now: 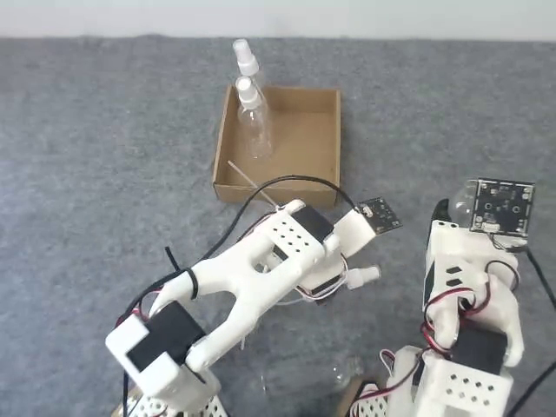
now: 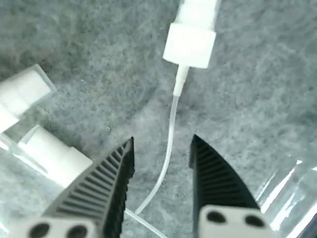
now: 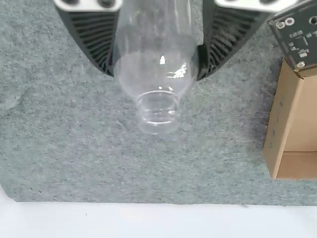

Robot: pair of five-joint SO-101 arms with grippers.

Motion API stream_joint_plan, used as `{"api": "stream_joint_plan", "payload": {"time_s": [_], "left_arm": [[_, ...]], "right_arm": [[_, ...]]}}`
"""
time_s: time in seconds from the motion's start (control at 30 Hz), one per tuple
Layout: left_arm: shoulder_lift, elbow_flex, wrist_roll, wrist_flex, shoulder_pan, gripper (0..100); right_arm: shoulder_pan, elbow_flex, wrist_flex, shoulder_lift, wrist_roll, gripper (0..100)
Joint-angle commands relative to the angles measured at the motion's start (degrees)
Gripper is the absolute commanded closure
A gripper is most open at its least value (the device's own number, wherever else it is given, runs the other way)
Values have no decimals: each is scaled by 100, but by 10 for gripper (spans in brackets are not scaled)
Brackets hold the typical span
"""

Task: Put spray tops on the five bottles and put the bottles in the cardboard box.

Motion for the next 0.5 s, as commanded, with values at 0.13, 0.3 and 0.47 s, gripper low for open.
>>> {"api": "stream_joint_plan", "payload": {"time_s": [0.13, 0.3, 0.47], "left_arm": [[-97, -330, -18, 123, -44, 819], [-97, -664, -26, 651, -44, 819], [-35, -1095, -431, 976, -44, 819]], "right_arm": [[-40, -88, -163, -48, 18, 929], [-40, -88, -163, -48, 18, 929], [-40, -88, -163, -48, 18, 929]]}}
